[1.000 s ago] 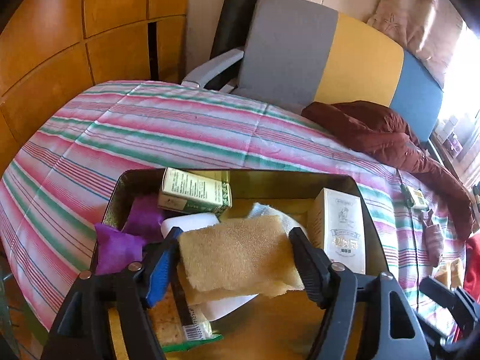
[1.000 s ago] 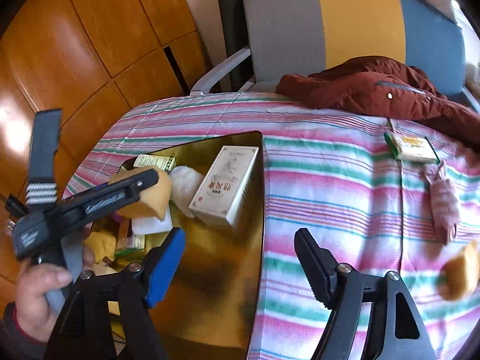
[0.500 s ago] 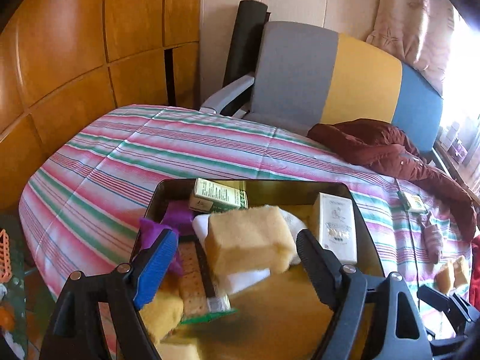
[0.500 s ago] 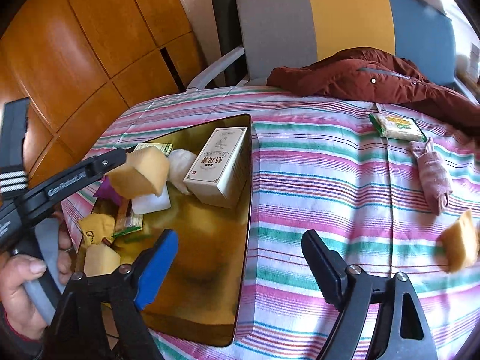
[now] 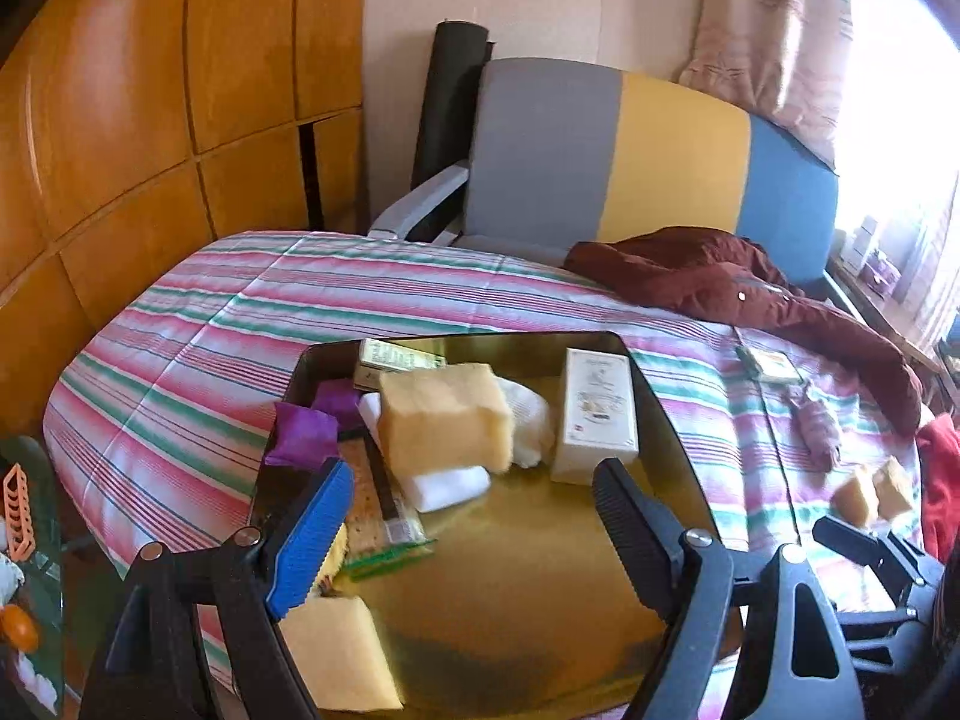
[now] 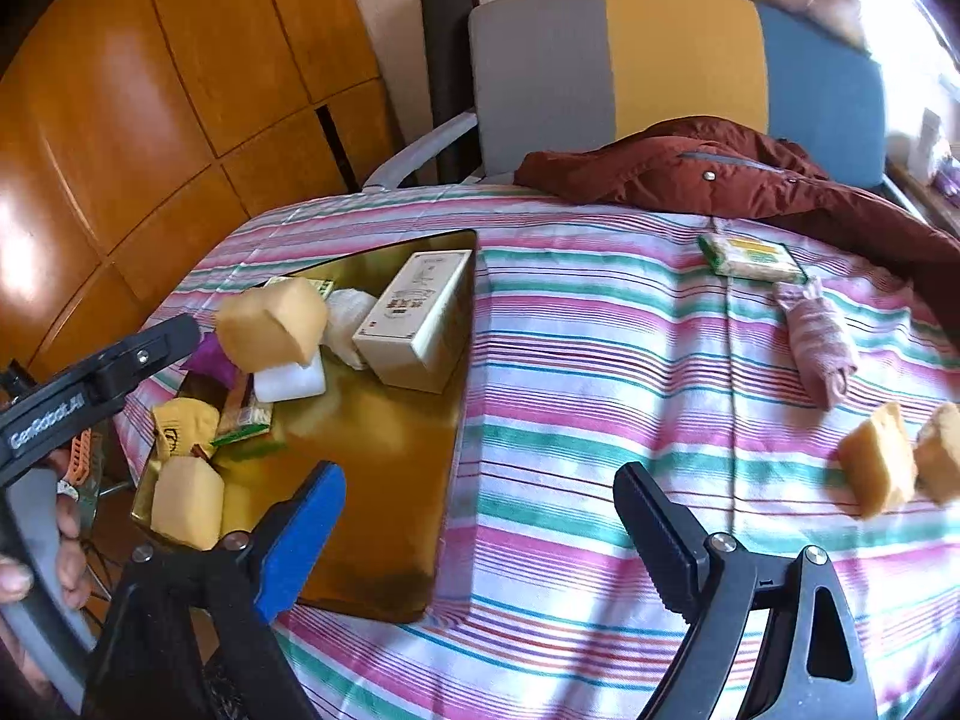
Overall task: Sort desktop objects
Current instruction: 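Move both tools to the bedspread and grasp a yellow sponge with the right tool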
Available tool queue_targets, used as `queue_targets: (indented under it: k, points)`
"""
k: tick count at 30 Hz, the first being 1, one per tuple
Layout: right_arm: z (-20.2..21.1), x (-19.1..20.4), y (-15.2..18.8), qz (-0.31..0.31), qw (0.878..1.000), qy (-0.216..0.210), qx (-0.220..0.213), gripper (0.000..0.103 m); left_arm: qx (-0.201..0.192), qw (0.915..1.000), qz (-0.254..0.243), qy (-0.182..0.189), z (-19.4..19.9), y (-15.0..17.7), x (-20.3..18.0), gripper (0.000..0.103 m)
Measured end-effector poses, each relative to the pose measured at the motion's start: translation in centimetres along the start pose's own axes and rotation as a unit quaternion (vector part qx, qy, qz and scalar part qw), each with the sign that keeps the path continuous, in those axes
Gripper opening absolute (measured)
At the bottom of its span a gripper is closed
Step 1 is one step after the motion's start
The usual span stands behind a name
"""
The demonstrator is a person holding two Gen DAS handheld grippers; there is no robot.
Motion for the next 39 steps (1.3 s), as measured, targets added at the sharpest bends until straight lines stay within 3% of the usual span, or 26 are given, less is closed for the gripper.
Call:
queue_targets:
  k: [13,21,29,35,39]
  points:
    - [2.4,-7.6,2.3,-0.086,0.996,0.03,0.001,0.093,0.016,0.997,-0.069,0.031,0.0,1.8,-5.8,0.084]
    - [3.9,-13.5,4.1,-0.158,0.986,0.048,0.017,0.094,0.033,0.9888,-0.124,0.075,-0.1,3.0,-9.9,0.084]
    - [8.1,-21.4,5.9,-0.245,0.967,0.063,0.005,0.099,0.072,0.973,-0.172,0.137,-0.5,4.9,-14.2,0.083]
    - [9.7,-27.5,6.5,-0.288,0.95,0.123,-0.003,0.102,0.091,0.9646,-0.194,0.154,-0.7,6.1,-16.3,0.082]
    - [8.9,-30.7,5.8,-0.308,0.942,0.133,0.004,0.102,0.102,0.9603,-0.205,0.159,-0.8,6.7,-17.3,0.082]
Point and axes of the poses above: each gripper's, at about its wrist camera, not at the fingertips, and z roughly against the way its jaws point, x to its left, y to its underside, the point moved 3 cm from there along -z, roughly the way its jaws point, and after that the axes turned 13 degrees about x, right-handed, at the moved point
